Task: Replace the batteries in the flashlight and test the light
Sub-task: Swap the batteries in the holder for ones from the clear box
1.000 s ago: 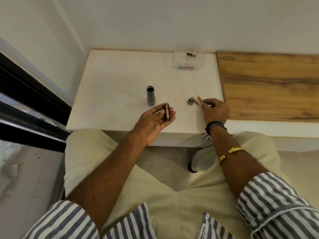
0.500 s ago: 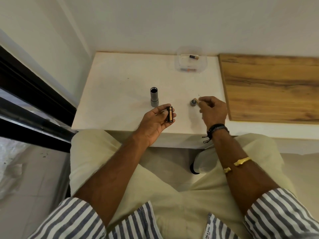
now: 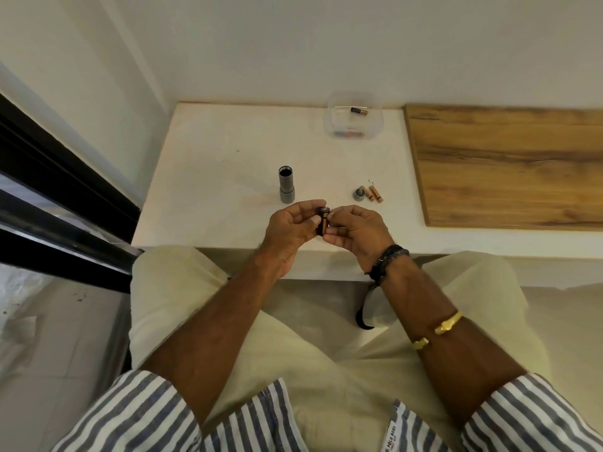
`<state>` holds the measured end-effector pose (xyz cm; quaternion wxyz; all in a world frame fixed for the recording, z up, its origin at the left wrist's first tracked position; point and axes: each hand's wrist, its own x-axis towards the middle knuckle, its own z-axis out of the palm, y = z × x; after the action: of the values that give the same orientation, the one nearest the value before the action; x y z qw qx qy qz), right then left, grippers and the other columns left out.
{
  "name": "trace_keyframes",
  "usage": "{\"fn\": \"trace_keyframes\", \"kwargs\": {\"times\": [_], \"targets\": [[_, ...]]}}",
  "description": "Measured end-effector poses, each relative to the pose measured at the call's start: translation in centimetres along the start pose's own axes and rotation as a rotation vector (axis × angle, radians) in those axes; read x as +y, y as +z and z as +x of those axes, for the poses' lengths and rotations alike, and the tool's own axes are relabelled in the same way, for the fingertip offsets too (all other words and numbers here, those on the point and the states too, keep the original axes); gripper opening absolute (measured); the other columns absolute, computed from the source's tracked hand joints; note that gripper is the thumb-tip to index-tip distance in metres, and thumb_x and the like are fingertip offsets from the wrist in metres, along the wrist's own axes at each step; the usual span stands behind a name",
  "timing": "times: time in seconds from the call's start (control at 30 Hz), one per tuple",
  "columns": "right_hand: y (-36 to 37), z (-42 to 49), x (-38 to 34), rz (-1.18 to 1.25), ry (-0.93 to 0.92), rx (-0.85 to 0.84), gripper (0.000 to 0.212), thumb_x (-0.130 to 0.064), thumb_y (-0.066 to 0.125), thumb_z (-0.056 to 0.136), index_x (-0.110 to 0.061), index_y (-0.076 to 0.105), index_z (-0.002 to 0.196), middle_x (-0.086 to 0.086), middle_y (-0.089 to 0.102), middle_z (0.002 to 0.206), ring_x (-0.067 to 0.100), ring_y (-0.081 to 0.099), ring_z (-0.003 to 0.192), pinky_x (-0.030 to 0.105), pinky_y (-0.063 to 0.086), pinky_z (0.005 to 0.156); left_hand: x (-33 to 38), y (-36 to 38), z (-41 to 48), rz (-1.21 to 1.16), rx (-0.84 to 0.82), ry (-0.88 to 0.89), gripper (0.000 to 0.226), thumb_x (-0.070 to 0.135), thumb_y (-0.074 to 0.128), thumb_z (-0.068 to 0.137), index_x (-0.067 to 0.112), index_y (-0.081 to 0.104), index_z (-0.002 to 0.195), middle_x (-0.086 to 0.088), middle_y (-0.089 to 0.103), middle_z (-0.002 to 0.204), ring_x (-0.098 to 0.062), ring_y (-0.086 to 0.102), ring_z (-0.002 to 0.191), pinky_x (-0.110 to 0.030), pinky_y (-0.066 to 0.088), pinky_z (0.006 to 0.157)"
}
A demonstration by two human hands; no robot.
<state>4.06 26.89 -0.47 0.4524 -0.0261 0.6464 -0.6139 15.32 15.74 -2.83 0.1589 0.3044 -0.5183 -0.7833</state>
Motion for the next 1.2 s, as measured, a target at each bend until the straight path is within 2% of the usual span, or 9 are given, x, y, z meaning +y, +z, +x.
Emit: {"fn": "trace_keyframes", "kwargs": {"times": [0.27, 0.5, 0.63, 0.77, 0.93, 1.07, 1.2], "targets": [[-0.2, 0.1, 0.0, 0.043, -0.003, -0.006, 0.006, 0.000, 0.065, 0.094, -0.005, 0.067, 0.091, 0.012, 0.068, 0.080, 0.016, 0.068, 0.067, 0.031, 0.065, 0.070, 0.1, 0.4, -0.3, 0.146, 0.033, 0.074, 0.028, -0.002, 0.062, 0.093, 0.007, 0.068, 0.119, -0.011, 0.074, 0.112, -0.026, 0.072, 0.103, -0.042, 0.058, 0.091], [-0.1, -0.1, -0.1, 0.099, 0.054, -0.021, 0.003, -0.003, 0.064, 0.095, -0.006, 0.065, 0.097, 0.013, 0.066, 0.088, 0.018, 0.068, 0.068, 0.032, 0.063, 0.064, 0.2, 0.4, -0.2, 0.264, 0.039, 0.152, 0.029, -0.002, 0.065, 0.092, 0.003, 0.067, 0.121, -0.013, 0.074, 0.112, -0.023, 0.072, 0.102, -0.043, 0.058, 0.092], [0.0, -0.2, 0.0, 0.121, 0.087, -0.057, 0.004, -0.006, 0.062, 0.095, -0.008, 0.065, 0.098, 0.013, 0.061, 0.094, 0.022, 0.067, 0.077, 0.036, 0.063, 0.067, 0.0, 0.5, -0.3, 0.330, 0.057, 0.212, 0.029, -0.002, 0.064, 0.092, 0.006, 0.069, 0.119, -0.011, 0.074, 0.112, -0.021, 0.072, 0.104, -0.043, 0.057, 0.095], [0.4, -0.2, -0.2, 0.171, 0.100, -0.049, 0.011, 0.001, 0.056, 0.092, -0.008, 0.062, 0.092, 0.011, 0.055, 0.089, 0.016, 0.061, 0.062, 0.041, 0.064, 0.072, -0.1, 0.8, -0.4, 0.378, 0.055, 0.273, 0.029, -0.003, 0.063, 0.091, 0.009, 0.071, 0.116, -0.006, 0.075, 0.111, -0.018, 0.072, 0.103, -0.043, 0.056, 0.097], [0.4, -0.2, -0.3, 0.163, 0.158, 0.007, 0.011, 0.000, 0.050, 0.084, -0.008, 0.057, 0.088, 0.009, 0.047, 0.082, 0.019, 0.054, 0.065, 0.038, 0.061, 0.066, -0.4, 1.4, -0.5, 0.440, 0.047, 0.328, 0.027, -0.002, 0.063, 0.090, 0.010, 0.072, 0.112, -0.001, 0.075, 0.107, -0.015, 0.072, 0.100, -0.043, 0.056, 0.097], [0.4, -0.2, -0.4, 0.174, 0.172, 0.016, 0.014, 0.001, 0.045, 0.081, -0.010, 0.055, 0.082, 0.013, 0.050, 0.090, 0.021, 0.051, 0.067, 0.038, 0.058, 0.067, -0.5, 1.5, -0.4, 0.427, 0.073, 0.302, 0.026, -0.003, 0.062, 0.091, 0.006, 0.071, 0.114, -0.008, 0.075, 0.109, -0.021, 0.072, 0.102, -0.049, 0.055, 0.097], [0.5, -0.2, -0.3, 0.138, 0.128, 0.000, 0.011, -0.004, 0.049, 0.087, -0.010, 0.057, 0.091, 0.010, 0.053, 0.089, 0.020, 0.058, 0.068, 0.038, 0.060, 0.069, -0.5, 1.4, -0.2, 0.400, 0.080, 0.251, 0.026, -0.001, 0.063, 0.093, 0.007, 0.070, 0.116, -0.010, 0.074, 0.110, -0.023, 0.072, 0.101, -0.050, 0.056, 0.095]]}}
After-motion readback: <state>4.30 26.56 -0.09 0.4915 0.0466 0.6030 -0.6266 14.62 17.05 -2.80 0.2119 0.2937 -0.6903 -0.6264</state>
